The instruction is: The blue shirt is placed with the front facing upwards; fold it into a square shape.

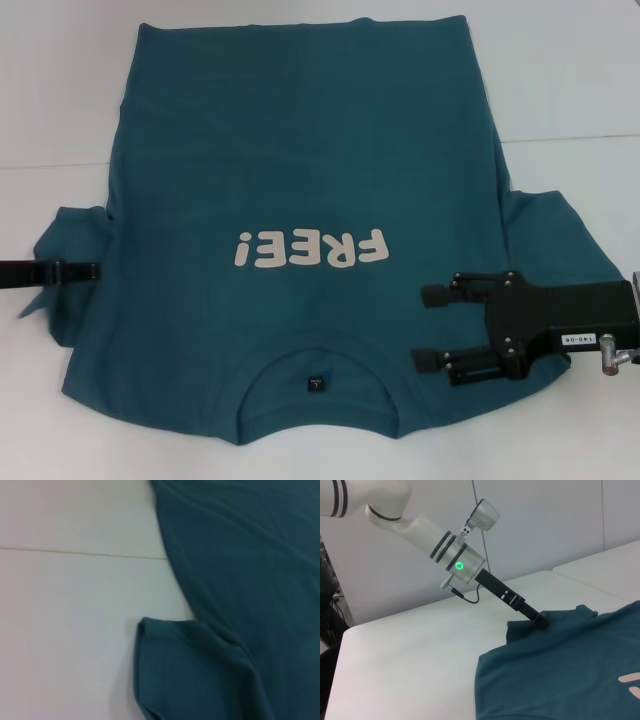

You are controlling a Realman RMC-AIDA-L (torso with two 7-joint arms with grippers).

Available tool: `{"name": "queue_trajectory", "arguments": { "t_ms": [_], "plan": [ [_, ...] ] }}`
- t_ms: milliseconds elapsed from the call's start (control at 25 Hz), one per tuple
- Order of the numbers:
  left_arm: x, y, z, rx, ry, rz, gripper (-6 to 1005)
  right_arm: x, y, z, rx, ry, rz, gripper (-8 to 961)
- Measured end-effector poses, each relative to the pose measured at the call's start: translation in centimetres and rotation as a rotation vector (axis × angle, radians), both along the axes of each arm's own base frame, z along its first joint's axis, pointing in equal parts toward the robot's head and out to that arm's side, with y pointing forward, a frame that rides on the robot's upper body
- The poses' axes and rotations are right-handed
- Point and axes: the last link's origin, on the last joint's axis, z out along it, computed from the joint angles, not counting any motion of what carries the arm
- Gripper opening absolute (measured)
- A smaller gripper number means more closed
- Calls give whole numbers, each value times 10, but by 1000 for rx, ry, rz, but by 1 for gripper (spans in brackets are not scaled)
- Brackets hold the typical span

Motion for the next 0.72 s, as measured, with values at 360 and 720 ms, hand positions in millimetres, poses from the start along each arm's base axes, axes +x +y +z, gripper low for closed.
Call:
{"name": "queue_trajectory", "arguments": {
  "t_ms": [360,720],
  "plan": [
    [18,3,-10,-1,-14,-59,796,0,0,0,0,0,-3,907],
    [9,1,-7,22,5,-43,786,1,0,1,2,0,-7,907]
  ]
}}
